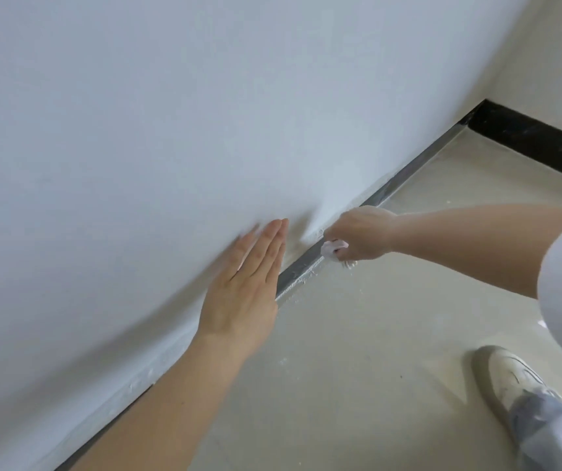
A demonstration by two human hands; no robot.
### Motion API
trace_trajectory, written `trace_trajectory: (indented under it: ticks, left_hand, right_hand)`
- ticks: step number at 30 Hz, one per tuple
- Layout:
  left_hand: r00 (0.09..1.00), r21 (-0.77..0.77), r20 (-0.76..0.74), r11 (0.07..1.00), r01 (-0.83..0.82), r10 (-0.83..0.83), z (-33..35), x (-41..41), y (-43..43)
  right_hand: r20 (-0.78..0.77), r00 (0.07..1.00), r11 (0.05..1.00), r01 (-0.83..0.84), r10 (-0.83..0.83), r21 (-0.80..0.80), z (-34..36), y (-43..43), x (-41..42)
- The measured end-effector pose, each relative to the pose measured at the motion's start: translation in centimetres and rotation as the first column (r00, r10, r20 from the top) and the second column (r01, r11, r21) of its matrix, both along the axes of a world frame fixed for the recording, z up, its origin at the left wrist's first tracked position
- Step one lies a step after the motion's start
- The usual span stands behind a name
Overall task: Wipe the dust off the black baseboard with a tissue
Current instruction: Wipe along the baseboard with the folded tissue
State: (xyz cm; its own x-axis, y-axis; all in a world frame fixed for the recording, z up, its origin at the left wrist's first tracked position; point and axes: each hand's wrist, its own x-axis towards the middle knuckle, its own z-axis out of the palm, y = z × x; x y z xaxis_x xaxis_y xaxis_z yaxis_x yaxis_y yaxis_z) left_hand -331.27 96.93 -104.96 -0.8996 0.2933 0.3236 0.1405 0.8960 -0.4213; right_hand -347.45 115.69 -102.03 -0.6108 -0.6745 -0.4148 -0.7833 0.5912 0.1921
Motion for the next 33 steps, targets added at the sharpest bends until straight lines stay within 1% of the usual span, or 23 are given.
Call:
trace_trajectory:
  ticks: [2,4,7,9,13,15,17,19,22,23,24,25,27,28,31,33]
  left_hand:
    - [1.0,-0.023,-0.01,1.0,0.019,-0.02,-0.8,-1.1,0.4]
    - [1.0,-0.053,-0.019,0.998,0.023,-0.024,-1.8,-2.2,0.5]
    - [1.0,-0.101,-0.02,0.995,0.004,-0.006,-2.6,-3.4,0.8]
    - [1.0,-0.14,-0.014,0.99,-0.014,0.012,-2.9,-4.0,1.2]
    - [0.998,-0.187,0.031,0.981,-0.043,0.05,-3.0,-5.4,2.8]
    - [0.996,-0.214,0.039,0.974,-0.072,0.082,-3.0,-6.2,4.0]
    - [0.994,-0.232,0.039,0.968,-0.094,0.106,-2.9,-7.4,5.1]
    - [0.991,-0.243,0.042,0.963,-0.116,0.13,-2.8,-8.6,6.1]
    - [0.984,-0.268,0.046,0.951,-0.155,0.173,-2.7,-9.8,7.3]
    - [0.98,-0.271,0.058,0.948,-0.166,0.188,-2.7,-9.9,7.7]
    - [0.977,-0.277,0.071,0.945,-0.176,0.203,-2.6,-10.0,8.0]
    - [0.973,-0.287,0.081,0.94,-0.185,0.216,-2.5,-10.0,8.3]
    - [0.966,-0.302,0.098,0.932,-0.199,0.238,-2.2,-10.0,8.6]
    - [0.962,-0.313,0.11,0.928,-0.203,0.248,-2.0,-10.0,8.7]
    - [0.948,-0.367,0.157,0.907,-0.205,0.278,-1.3,-9.9,9.0]
    - [0.939,-0.384,0.176,0.899,-0.21,0.295,-0.9,-9.9,9.2]
  right_hand:
    - [0.024,0.999,0.996,0.028,-0.027,-0.083,-1.4,0.3,1.0]
    - [0.042,0.997,0.97,0.072,-0.064,-0.232,-4.1,0.7,2.3]
    - [0.106,0.989,0.895,0.141,-0.105,-0.424,-8.2,0.2,3.6]
    - [0.167,0.977,0.839,0.198,-0.13,-0.507,-10.3,-0.1,3.5]
    - [0.221,0.97,0.787,0.213,-0.099,-0.579,-11.2,1.7,0.8]
    - [0.23,0.97,0.775,0.203,-0.076,-0.598,-11.1,3.2,-1.1]
    - [0.231,0.969,0.741,0.218,-0.086,-0.636,-11.2,4.6,-3.1]
    - [0.274,0.943,0.689,0.326,-0.188,-0.647,-11.5,6.4,-4.8]
    - [0.424,0.828,0.506,0.56,-0.367,-0.656,-12.3,9.4,-7.2]
    - [0.454,0.802,0.482,0.596,-0.388,-0.642,-12.4,10.2,-7.6]
    - [0.475,0.798,0.506,0.603,-0.37,-0.618,-12.5,10.6,-7.6]
    - [0.496,0.808,0.557,0.583,-0.319,-0.592,-12.6,10.6,-7.3]
    - [0.548,0.82,0.667,0.501,-0.163,-0.551,-12.7,9.7,-5.7]
    - [0.573,0.816,0.702,0.451,-0.074,-0.552,-12.8,9.0,-4.6]
    - [0.581,0.797,0.755,0.276,0.167,-0.595,-13.2,5.7,-1.8]
    - [0.547,0.808,0.749,0.221,0.218,-0.624,-13.4,3.8,-0.8]
